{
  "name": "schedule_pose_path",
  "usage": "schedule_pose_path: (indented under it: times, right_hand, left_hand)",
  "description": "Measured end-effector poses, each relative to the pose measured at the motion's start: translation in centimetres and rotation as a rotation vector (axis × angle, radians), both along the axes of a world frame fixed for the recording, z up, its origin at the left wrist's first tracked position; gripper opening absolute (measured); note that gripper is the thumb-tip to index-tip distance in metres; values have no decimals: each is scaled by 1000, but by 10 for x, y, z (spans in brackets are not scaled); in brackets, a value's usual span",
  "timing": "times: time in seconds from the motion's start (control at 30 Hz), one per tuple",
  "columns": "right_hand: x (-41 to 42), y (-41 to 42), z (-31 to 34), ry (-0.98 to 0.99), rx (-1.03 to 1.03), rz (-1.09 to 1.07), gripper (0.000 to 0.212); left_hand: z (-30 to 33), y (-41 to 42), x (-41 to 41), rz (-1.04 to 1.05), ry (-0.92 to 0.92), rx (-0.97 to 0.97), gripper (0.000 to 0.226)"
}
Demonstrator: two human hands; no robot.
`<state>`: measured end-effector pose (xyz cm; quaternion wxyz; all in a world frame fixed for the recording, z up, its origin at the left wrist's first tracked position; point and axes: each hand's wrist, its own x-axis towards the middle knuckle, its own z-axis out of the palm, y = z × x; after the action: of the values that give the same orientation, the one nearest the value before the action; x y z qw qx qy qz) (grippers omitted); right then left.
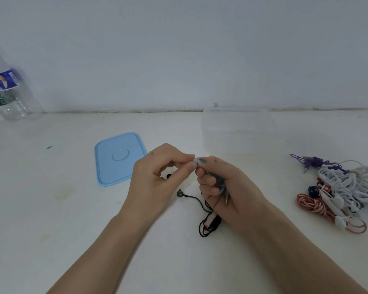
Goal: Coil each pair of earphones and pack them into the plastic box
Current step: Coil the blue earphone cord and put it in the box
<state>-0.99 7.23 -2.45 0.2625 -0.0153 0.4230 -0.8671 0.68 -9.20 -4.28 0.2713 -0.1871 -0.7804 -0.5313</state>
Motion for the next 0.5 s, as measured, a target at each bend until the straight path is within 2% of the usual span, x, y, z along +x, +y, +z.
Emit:
schedule_pose_path:
  times: [0.2, 0.5]
  right_hand:
    - [1, 1, 2, -73, -101, 49, 5]
    - [2, 1, 4, -155, -225, 140, 15]
  left_hand:
    - [-4, 0, -4, -16, 62, -42, 8]
    - [-2, 3, -2, -70, 17, 22, 9]
